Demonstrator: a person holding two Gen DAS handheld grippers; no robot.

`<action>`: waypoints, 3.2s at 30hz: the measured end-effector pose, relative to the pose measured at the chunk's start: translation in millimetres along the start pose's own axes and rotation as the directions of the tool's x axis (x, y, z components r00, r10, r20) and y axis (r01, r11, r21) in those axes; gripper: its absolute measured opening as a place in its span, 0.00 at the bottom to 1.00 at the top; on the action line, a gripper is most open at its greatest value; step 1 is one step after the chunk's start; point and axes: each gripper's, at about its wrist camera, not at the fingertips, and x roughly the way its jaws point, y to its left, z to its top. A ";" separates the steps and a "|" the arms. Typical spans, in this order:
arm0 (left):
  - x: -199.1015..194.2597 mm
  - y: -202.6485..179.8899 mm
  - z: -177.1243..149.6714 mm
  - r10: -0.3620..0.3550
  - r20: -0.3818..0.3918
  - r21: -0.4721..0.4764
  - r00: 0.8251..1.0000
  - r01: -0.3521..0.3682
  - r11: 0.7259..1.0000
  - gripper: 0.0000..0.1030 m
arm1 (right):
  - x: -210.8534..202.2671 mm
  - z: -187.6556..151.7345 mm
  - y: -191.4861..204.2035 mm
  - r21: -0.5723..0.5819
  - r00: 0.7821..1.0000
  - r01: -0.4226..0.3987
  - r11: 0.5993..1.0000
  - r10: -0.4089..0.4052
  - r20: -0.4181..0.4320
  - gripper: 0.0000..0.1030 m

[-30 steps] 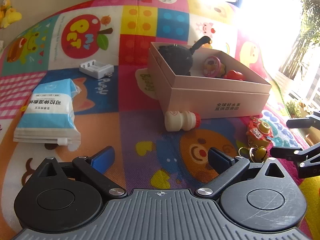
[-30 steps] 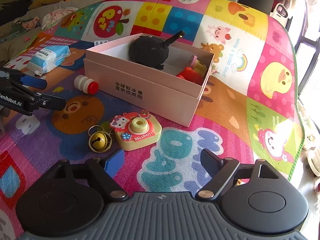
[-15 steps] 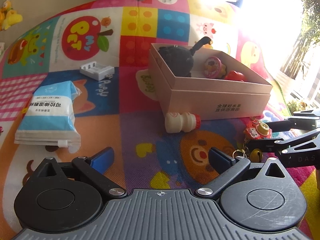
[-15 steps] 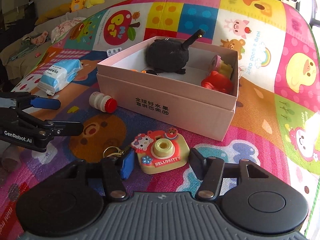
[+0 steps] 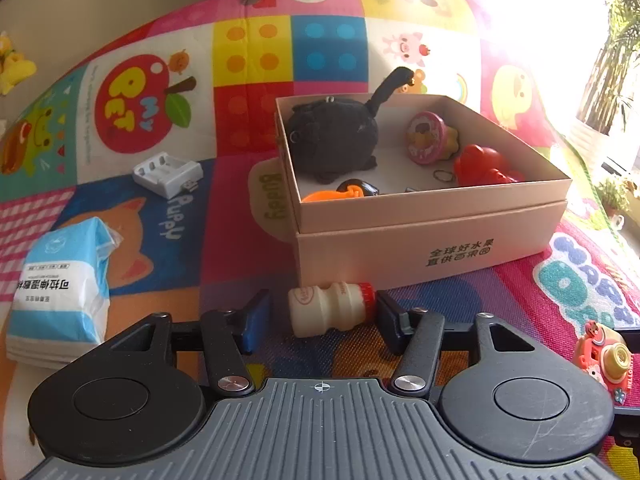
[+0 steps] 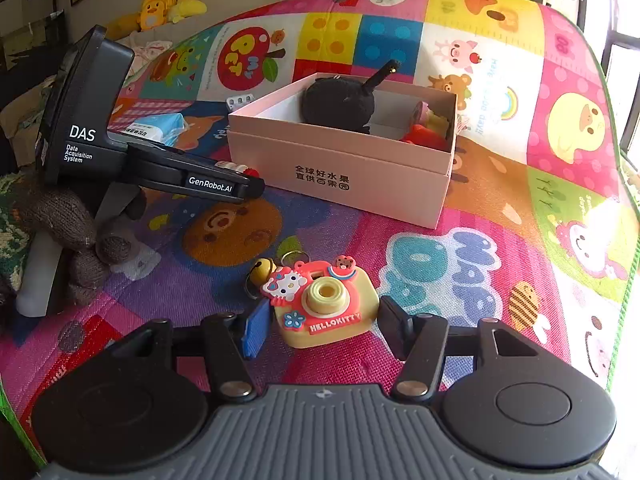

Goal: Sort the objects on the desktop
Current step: 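Place the yogurt bottle in the pink box with left while right places the keychain, then grasp the white battery charger with the right gripper and lift it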

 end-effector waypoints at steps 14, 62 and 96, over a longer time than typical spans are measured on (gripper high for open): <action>-88.7 -8.7 -23.0 -0.130 0.073 0.108 0.989 0.121 0.987 0.48 | -66.9 25.1 15.0 -0.034 0.993 0.061 0.998 -0.057 0.103 0.56; -53.9 95.1 -41.6 -0.112 0.170 -0.176 0.979 0.142 0.974 0.94 | 130.7 186.3 -55.5 0.207 0.976 0.199 0.958 -0.174 -0.130 0.66; -57.0 148.8 -53.2 0.042 0.204 -0.439 0.978 0.053 0.897 0.99 | 299.3 283.6 125.6 0.020 0.944 -0.053 0.998 0.057 -0.324 0.47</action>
